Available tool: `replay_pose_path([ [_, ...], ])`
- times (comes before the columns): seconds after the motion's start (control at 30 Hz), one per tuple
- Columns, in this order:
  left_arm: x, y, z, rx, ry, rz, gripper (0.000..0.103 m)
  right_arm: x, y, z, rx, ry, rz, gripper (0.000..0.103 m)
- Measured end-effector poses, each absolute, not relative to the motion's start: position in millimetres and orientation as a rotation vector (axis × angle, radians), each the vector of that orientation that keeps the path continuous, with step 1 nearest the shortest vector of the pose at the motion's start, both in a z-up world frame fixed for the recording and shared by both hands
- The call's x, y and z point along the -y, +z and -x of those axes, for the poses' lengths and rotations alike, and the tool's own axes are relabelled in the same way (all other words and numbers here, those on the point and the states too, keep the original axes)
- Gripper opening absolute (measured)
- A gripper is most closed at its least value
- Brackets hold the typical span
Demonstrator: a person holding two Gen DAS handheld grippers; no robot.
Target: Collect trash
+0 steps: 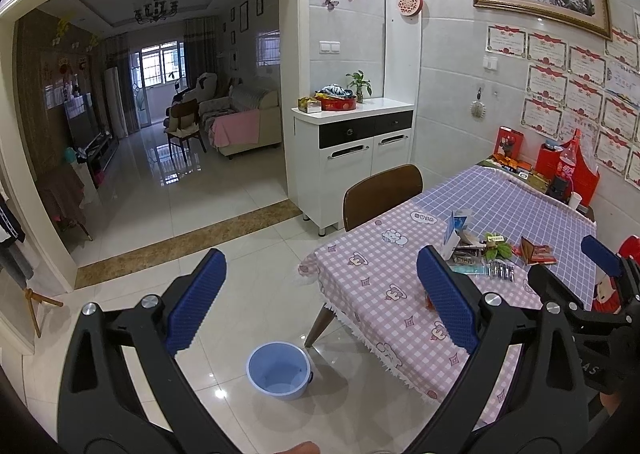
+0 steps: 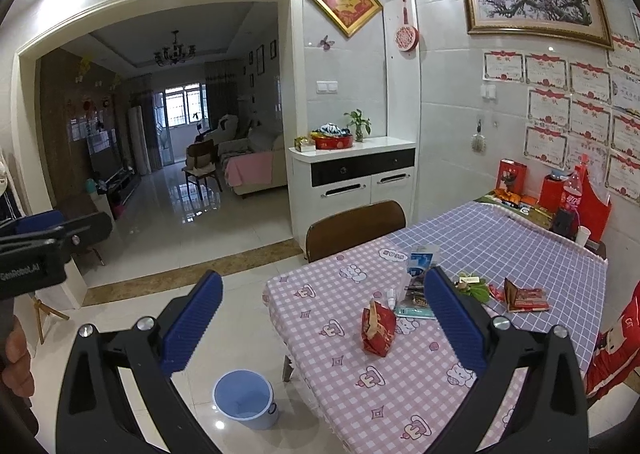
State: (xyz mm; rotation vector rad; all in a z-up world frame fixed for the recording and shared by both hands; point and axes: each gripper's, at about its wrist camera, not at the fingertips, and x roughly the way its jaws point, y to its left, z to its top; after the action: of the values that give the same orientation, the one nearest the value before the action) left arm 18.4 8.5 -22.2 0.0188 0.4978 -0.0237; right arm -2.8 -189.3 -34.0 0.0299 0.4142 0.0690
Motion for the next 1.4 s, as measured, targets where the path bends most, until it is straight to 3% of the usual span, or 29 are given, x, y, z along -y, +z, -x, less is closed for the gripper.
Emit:
replay_pose_path([
  [0.4, -14.1, -24.9, -14.6, -0.503, -0.028, -0.019, 0.094, 191.6, -27.0, 11.8, -0.368, 0.051, -0.064, 0.099],
  [0.87, -15.6, -41.6, -28.3, -0.562, -0.037, -0.013, 0.094, 209.1, -46.2, -9.4, -0.457, 0.032, -0.108, 0.099],
  [1.17, 25.4, -78.9, -89.3, -0.694, -0.096, -0.033, 0.094, 253.4, -95.6, -67.5, -0.592, 0.007, -0.168, 0.099],
  [1.4, 93.7, -151.4, -187.7, -0.941, -0.213, 0.009, 0.094, 312.5, -158.2, -143.6, -0.739, -0.071, -0.203, 0.098],
])
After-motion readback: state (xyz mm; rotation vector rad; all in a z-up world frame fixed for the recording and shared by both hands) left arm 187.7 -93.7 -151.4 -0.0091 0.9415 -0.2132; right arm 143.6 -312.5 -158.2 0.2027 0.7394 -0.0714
